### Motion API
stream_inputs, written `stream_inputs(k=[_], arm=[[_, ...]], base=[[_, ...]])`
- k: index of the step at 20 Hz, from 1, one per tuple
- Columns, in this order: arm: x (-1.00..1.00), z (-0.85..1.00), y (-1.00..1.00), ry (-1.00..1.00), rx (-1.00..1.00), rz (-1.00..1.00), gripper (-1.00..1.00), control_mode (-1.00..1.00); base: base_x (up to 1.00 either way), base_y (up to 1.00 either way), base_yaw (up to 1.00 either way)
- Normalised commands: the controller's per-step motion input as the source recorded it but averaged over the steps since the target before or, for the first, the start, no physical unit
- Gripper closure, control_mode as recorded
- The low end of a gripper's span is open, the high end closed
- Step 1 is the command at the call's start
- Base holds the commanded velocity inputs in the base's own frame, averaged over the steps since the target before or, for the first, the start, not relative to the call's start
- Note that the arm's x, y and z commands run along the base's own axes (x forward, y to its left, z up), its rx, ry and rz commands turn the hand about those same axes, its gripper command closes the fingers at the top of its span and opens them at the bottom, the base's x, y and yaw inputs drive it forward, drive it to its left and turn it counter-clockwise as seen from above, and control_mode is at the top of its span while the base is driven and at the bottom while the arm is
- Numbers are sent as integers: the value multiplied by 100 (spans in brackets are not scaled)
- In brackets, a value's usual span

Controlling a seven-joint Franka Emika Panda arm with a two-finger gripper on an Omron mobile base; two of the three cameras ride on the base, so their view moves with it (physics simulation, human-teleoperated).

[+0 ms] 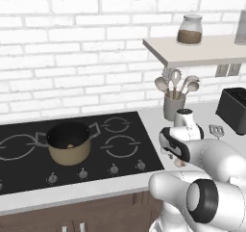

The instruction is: Put the garlic and sweet potato in the pot. Retrieve the spatula and lightly stir the vegetables in the pot.

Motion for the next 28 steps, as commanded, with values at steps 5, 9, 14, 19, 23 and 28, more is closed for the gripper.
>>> stream_inputs(k=[5, 9, 14, 19, 23, 28], arm=[[-12, -34, 0, 1, 0, 1, -100, -100], [-63, -26, 0, 0, 0, 0, -100, -100], [-62, -4, 3, 0, 0, 0, -100, -100], [10, -19, 5, 0, 0, 0, -100, -100], [31, -49, 0, 0, 0, 0, -100, -100], [2, -67, 9, 0, 0, 1, -100, -100]], base=[[0, 0, 0], [0, 0, 0], [0, 0, 0], [0, 0, 0], [0, 0, 0], [0, 0, 0]])
